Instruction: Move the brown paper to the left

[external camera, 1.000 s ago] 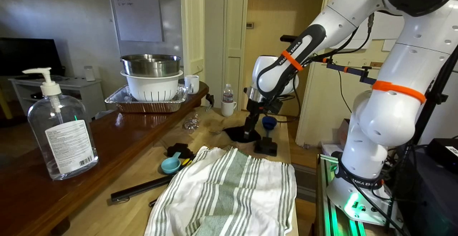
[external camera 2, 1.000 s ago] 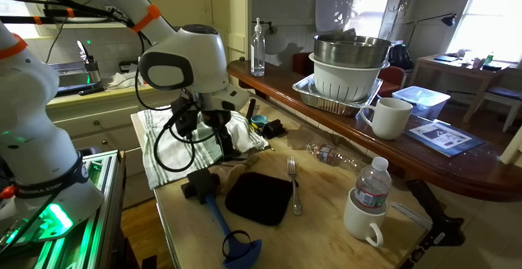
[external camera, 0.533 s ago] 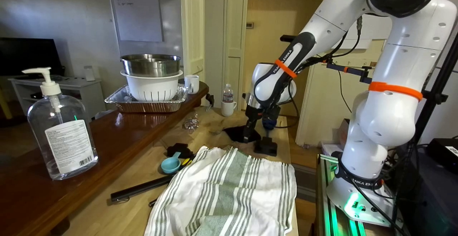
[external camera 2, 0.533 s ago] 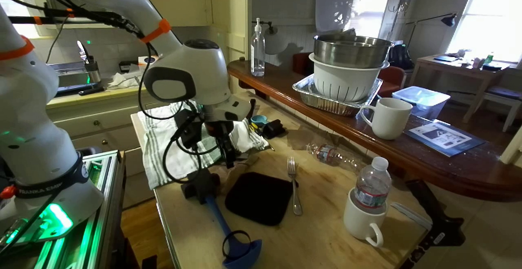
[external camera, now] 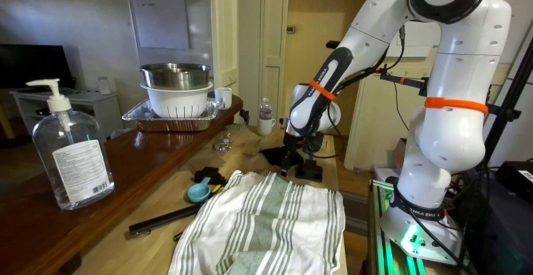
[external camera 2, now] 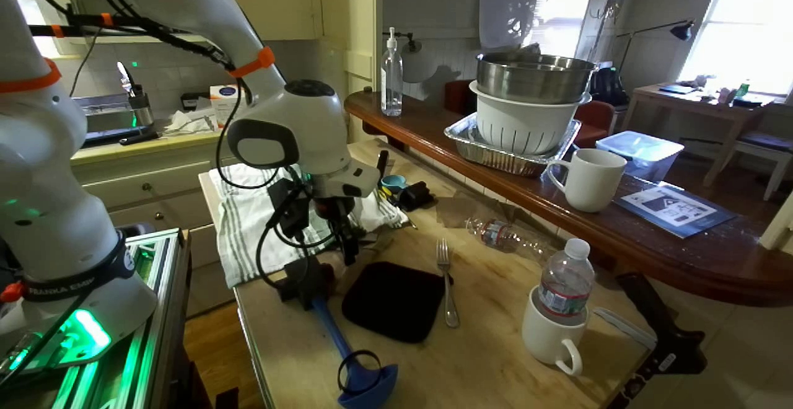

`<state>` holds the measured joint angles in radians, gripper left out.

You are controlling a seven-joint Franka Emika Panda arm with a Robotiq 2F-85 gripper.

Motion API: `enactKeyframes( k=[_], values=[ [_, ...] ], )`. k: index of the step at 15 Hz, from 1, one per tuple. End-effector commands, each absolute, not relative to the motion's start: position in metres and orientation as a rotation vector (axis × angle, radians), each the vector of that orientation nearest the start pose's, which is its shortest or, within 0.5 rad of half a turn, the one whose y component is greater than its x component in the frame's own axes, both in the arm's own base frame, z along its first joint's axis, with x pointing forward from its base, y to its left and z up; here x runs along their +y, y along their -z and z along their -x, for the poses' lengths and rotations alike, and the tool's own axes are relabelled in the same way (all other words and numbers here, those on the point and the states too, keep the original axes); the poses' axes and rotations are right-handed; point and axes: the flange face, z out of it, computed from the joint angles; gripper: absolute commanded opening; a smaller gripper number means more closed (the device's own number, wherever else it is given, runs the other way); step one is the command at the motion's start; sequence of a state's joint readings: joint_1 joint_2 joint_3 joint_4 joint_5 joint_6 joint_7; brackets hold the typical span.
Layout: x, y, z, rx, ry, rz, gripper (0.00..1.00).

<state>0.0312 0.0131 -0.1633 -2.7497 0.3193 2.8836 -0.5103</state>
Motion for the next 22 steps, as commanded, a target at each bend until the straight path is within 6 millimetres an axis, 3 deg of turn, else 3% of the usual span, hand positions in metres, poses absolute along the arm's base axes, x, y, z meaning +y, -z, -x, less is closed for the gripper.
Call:
enactKeyframes(
  k=[1,3,5,7,9,10,13,16,20,22],
  values=[
    [-0.065,-0.21,-0.404,-0.143,0.233,3.087,0.77],
    [-0.063,-0.203,-0.405,-0.158,0.23,3.095,0.82],
    [-0.059,-0.196,-0.406,-0.179,0.223,3.1,0.71],
    [-0.056,-0.191,-0.408,-0.195,0.217,3.103,0.71],
    [-0.053,-0.187,-0.409,-0.221,0.211,3.109,0.46],
    [-0.053,-0.187,-0.408,-0.225,0.207,3.107,0.44],
    [-0.052,-0.19,-0.407,-0.235,0.201,3.106,0.18],
    [-0.06,-0.199,-0.404,-0.206,0.204,3.114,0.0],
    [-0.08,-0.219,-0.399,-0.138,0.239,3.124,0.02],
    [-0.082,-0.242,-0.401,-0.099,0.287,3.091,0.02]
  ],
)
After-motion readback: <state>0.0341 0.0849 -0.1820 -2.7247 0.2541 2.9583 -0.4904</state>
